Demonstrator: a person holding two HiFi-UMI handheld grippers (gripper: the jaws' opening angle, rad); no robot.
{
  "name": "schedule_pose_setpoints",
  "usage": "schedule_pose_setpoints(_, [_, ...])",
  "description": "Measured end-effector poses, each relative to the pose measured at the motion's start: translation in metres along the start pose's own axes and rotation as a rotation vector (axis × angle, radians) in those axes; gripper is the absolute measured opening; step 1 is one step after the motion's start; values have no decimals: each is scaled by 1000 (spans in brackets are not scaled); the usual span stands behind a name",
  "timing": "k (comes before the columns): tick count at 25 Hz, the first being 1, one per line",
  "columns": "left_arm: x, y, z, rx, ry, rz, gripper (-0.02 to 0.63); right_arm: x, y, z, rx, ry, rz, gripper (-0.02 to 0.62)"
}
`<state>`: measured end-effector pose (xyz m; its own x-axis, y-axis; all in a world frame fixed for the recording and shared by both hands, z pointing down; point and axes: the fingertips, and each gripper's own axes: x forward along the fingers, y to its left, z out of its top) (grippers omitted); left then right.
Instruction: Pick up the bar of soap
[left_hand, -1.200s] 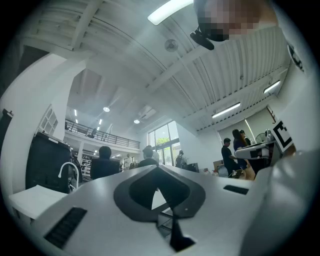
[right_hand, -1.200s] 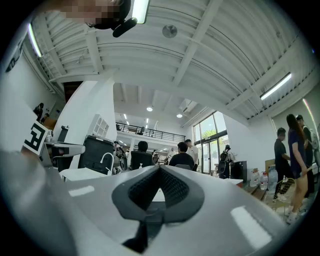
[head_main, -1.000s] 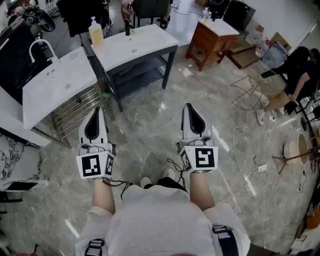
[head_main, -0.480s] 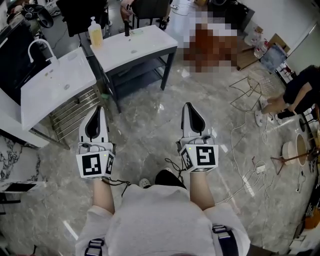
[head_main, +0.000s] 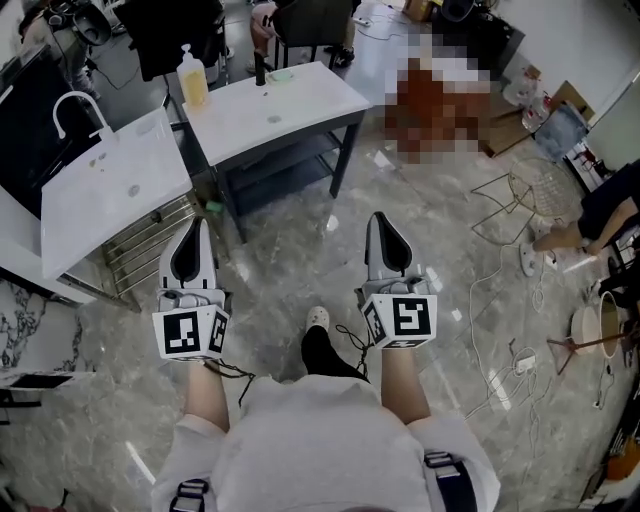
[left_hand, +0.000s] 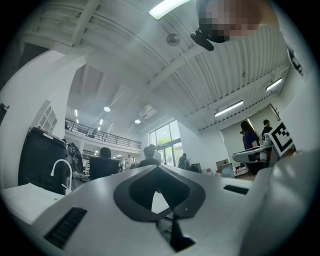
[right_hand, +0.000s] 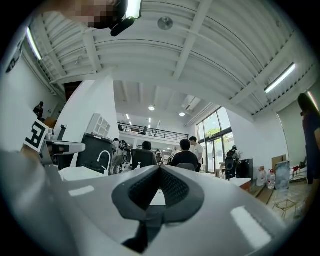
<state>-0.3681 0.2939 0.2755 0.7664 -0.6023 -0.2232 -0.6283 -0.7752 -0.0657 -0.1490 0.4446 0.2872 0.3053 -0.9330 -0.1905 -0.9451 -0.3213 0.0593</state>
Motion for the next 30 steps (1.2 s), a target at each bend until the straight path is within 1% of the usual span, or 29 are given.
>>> schedule_pose_setpoints(4, [56, 6, -6, 5, -18, 43, 8, 58, -30, -5, 8, -19, 34, 11])
schedule_pose_setpoints(11, [162, 1, -10, 25, -42, 76, 8, 154, -84, -11, 5, -43, 95, 11])
schedule_pose_setpoints(16, [221, -7, -19, 45, -58, 68, 8, 202, -116, -25, 19, -47, 118, 11])
schedule_pose_setpoints(18, [236, -10, -24, 51, -55, 67, 8, 216, -124, -32, 28, -45, 126, 11])
schedule_pose_setpoints(22, [258, -9, -36, 66, -25, 72, 8, 242, -130, -45, 53, -37, 144, 11])
schedule_pose_setpoints(27, [292, 11, -53, 65, -9, 82, 8, 281, -132, -59, 57, -26, 153, 11])
schedule_pose_setpoints(30, [321, 28, -61, 64, -15, 73, 8, 313, -134, -66, 52, -25, 141, 11])
